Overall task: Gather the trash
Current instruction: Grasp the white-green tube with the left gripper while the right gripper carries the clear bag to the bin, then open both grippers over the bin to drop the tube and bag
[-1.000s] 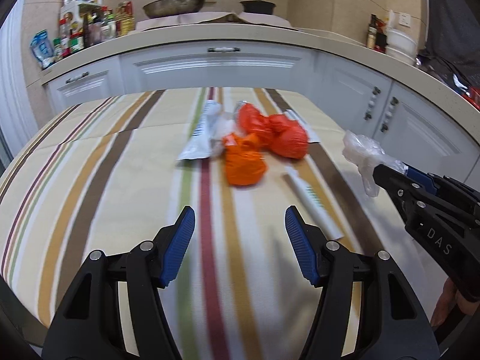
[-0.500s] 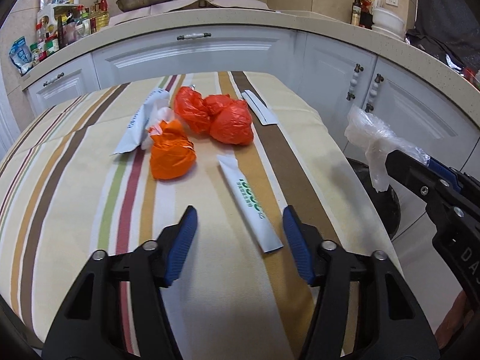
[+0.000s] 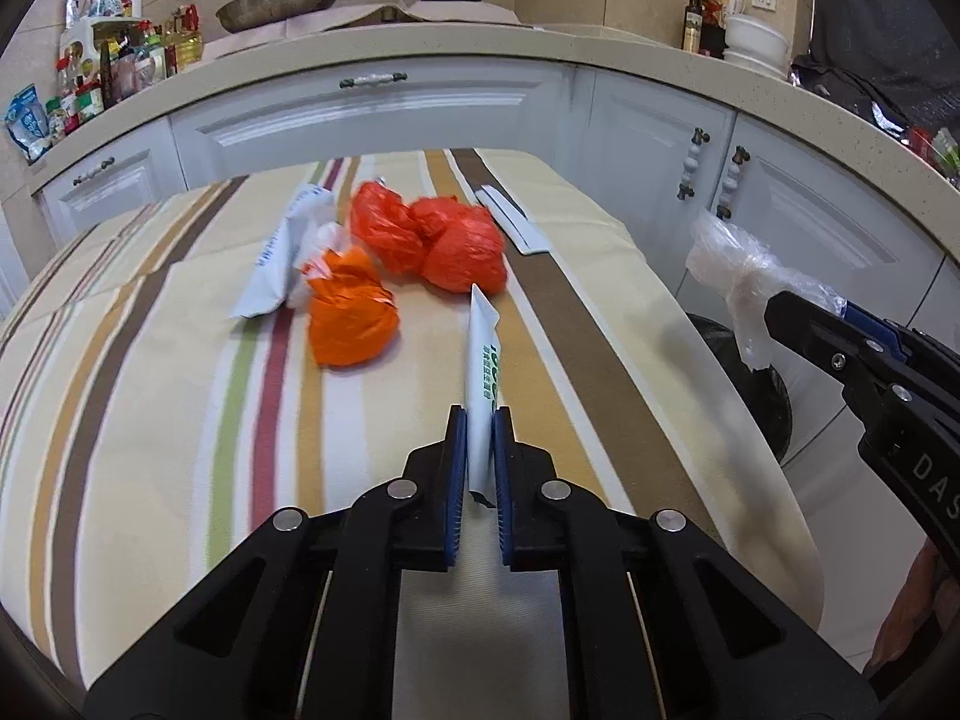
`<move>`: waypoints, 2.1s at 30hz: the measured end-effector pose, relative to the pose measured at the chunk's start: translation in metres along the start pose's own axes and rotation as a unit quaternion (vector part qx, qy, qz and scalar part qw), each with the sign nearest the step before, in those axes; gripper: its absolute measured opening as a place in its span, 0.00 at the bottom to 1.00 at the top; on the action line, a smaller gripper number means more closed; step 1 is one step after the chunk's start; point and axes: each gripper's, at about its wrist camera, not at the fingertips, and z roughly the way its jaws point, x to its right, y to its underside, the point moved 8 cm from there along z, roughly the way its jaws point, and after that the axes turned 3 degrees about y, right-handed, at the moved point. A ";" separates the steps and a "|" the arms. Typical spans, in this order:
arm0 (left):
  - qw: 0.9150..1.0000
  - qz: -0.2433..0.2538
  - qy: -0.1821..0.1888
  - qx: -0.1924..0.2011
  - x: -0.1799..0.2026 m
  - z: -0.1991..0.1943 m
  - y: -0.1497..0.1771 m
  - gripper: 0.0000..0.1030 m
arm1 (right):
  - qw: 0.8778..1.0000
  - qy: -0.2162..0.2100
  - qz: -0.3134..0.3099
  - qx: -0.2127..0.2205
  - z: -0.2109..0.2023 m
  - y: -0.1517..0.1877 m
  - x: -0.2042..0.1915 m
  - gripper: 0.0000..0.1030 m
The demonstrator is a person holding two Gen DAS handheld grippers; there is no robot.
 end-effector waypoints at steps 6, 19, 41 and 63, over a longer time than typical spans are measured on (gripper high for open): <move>0.999 0.008 -0.013 0.041 -0.010 -0.025 -0.014 0.08 | 1.000 0.016 -0.001 0.006 -0.006 -0.004 0.003 0.21; 0.995 0.034 0.032 0.085 0.033 -0.035 -0.060 0.08 | 0.994 0.101 0.024 0.021 -0.017 -0.011 0.070 0.21; 0.987 0.139 0.068 0.038 0.176 0.066 -0.098 0.48 | 0.983 0.154 0.095 0.010 0.035 0.000 0.188 0.43; 0.996 0.034 -0.007 0.085 0.024 -0.013 -0.095 0.54 | 0.991 0.096 0.074 0.053 -0.002 -0.037 0.094 0.57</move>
